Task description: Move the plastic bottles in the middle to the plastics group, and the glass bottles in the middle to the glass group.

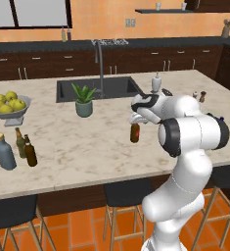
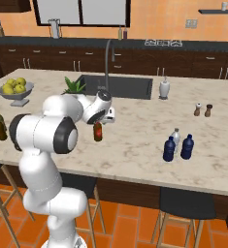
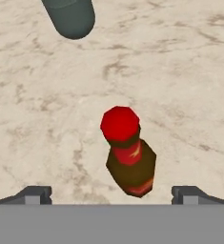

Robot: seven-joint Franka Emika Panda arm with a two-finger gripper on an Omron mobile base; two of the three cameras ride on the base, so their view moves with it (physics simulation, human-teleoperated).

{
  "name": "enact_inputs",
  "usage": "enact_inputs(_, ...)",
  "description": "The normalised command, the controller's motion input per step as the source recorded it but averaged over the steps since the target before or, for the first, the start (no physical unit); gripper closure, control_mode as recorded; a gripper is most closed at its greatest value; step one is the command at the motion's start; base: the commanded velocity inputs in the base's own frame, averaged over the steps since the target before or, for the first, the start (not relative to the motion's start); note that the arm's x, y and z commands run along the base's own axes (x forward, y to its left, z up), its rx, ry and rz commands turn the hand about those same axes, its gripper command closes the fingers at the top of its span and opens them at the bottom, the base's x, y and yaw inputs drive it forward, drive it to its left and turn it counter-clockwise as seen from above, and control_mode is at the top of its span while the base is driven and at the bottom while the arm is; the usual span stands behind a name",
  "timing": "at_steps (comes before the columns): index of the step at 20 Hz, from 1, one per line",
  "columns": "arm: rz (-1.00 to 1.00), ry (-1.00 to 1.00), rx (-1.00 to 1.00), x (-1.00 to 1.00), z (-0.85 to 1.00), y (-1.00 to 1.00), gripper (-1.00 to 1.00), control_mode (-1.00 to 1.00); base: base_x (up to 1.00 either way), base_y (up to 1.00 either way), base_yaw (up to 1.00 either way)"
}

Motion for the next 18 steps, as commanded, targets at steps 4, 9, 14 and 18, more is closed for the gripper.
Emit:
enact_inputs(4, 0.00, 0.00, 0.00, 0.25, -0.15, 0.00, -1.00, -1.00, 0.00, 0.00, 0.00)
enact_inputs(9, 0.00, 0.00, 0.00, 0.23, -0.11, 0.00, -1.00, -1.00, 0.00, 0.00, 0.00)
enact_inputs(14, 0.00, -0.01, 0.00, 0.09, -0.13, 0.02, -1.00, -1.00, 0.00, 0.00, 0.00)
enact_inputs(18, 0.00, -0.02, 0.00, 0.13, -0.14, 0.01, -1.00, -1.00, 0.00, 0.00, 0.00)
